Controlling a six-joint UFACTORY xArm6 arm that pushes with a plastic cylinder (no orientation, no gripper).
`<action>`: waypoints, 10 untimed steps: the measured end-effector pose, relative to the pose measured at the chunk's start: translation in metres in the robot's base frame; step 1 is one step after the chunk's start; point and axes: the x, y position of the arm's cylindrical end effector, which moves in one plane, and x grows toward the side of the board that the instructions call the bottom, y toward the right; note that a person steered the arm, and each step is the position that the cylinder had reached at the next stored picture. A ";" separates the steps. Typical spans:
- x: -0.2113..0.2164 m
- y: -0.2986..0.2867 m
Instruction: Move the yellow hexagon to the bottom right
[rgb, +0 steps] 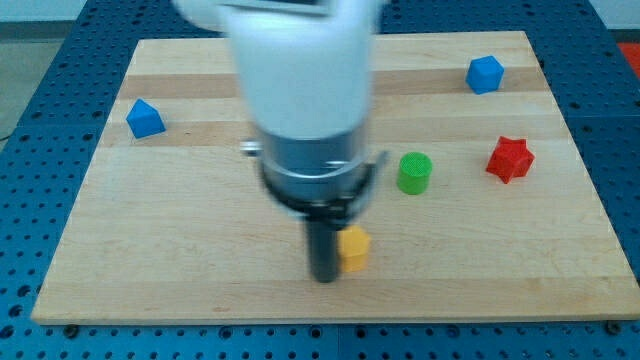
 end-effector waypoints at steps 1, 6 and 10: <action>0.000 0.053; -0.036 0.052; -0.051 0.125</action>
